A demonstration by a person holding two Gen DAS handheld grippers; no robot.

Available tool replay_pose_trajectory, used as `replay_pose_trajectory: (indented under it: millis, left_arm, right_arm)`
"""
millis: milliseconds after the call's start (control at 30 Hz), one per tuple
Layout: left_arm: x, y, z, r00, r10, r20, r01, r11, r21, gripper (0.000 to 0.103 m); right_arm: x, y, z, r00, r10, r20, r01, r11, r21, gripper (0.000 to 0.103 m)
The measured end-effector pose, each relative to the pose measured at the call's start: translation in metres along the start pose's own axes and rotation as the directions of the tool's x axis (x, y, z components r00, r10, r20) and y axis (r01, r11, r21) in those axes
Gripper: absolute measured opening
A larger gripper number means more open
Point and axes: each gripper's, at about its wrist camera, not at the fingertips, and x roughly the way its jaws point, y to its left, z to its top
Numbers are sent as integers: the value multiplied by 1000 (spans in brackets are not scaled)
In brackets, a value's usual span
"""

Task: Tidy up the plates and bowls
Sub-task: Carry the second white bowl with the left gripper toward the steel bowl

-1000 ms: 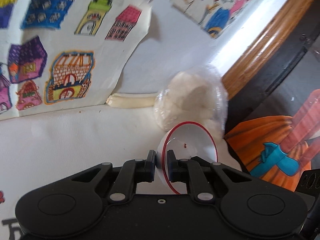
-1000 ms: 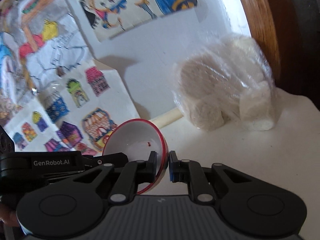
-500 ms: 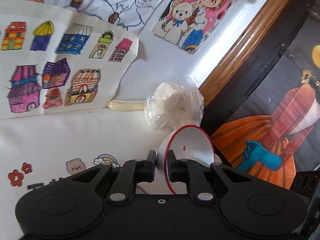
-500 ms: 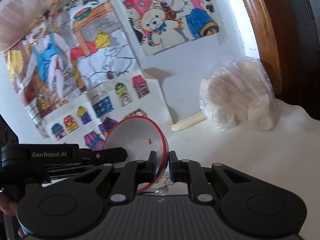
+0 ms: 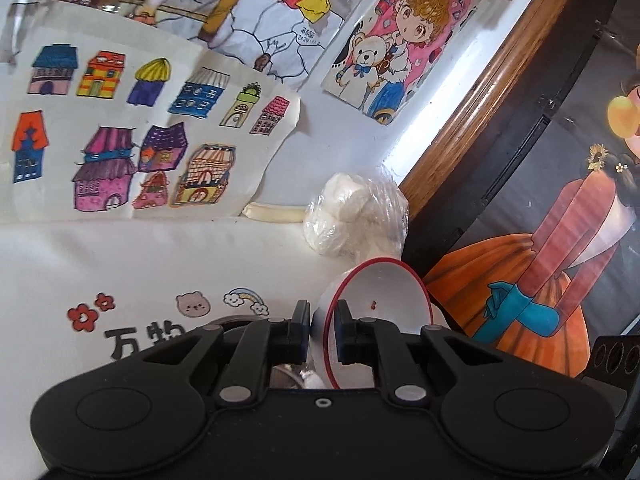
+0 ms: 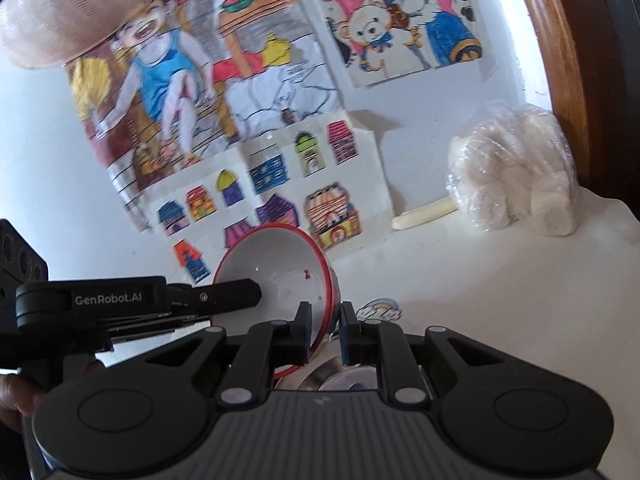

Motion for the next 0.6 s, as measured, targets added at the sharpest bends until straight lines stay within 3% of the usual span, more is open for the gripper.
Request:
replay_pose_trajectory:
  millis: [600]
  left_arm:
    - [-34,19,-38,1000,-25,-7,24,999,-36,15]
  right_arm:
    - [-25,32,-47,996,25,-90,-27,999,-27,20]
